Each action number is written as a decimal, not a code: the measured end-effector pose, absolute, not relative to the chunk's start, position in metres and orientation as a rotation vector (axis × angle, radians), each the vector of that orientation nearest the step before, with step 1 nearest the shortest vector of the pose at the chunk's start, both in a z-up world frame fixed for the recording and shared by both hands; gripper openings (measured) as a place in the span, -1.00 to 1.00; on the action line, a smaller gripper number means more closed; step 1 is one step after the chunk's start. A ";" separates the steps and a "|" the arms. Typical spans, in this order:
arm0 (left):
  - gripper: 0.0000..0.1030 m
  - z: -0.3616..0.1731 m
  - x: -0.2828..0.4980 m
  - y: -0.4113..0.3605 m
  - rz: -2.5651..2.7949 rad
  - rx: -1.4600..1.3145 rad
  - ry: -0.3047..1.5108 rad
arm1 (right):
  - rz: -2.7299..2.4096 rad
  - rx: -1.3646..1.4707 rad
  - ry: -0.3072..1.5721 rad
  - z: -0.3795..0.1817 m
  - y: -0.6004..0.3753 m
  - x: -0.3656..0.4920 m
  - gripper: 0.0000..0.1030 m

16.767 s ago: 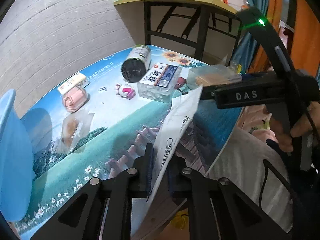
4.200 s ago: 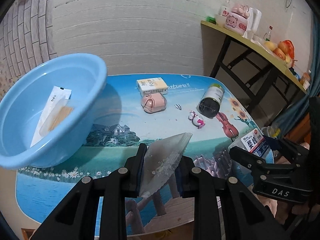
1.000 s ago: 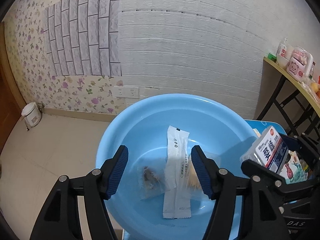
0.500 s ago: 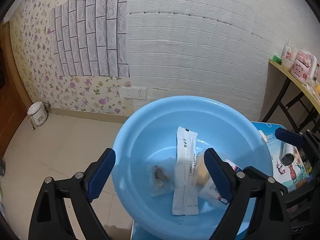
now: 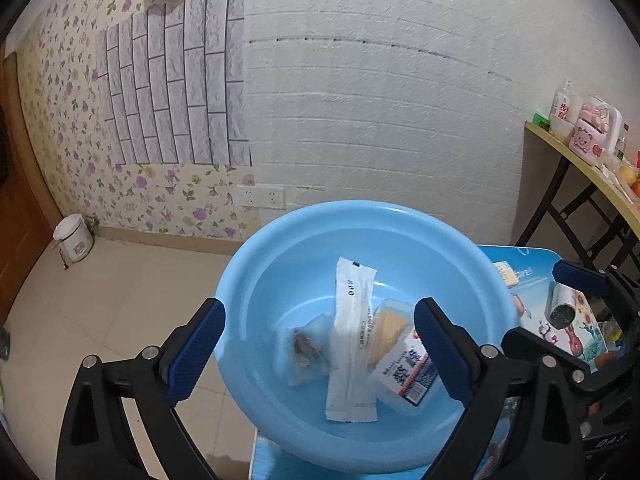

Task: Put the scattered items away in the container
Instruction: 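Open the left gripper to drop the pastry bag while the right releases the floss box, then move both grippers away from the basin toward the remaining table items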

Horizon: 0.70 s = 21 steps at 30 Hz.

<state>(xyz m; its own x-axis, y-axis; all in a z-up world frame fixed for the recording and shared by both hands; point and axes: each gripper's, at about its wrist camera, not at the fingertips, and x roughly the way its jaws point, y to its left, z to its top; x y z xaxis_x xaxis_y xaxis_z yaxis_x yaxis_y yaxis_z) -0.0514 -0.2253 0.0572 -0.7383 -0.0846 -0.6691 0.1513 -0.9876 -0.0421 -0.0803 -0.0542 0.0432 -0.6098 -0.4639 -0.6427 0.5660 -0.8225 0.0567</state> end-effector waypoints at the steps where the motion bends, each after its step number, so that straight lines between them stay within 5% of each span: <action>1: 0.90 0.059 -0.050 -0.223 -2.818 1.068 0.135 | -2.392 0.883 0.194 0.044 -0.050 -0.079 1.00; 10: 1.00 0.074 -0.029 -0.192 -2.876 0.987 0.107 | -2.397 0.806 0.053 0.057 -0.007 -0.061 1.00; 21: 1.00 0.075 -0.006 -0.133 -2.955 0.932 0.106 | -2.530 0.812 0.152 0.057 0.065 -0.027 1.00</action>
<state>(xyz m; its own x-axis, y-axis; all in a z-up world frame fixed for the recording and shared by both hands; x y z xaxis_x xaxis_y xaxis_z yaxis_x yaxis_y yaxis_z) -0.0061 -0.1327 0.0748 -0.8184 -0.0189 -0.5743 0.0602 -0.9968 -0.0529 -0.0271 0.0650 0.0565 -0.7115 -0.4059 -0.5736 0.4715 -0.8810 0.0385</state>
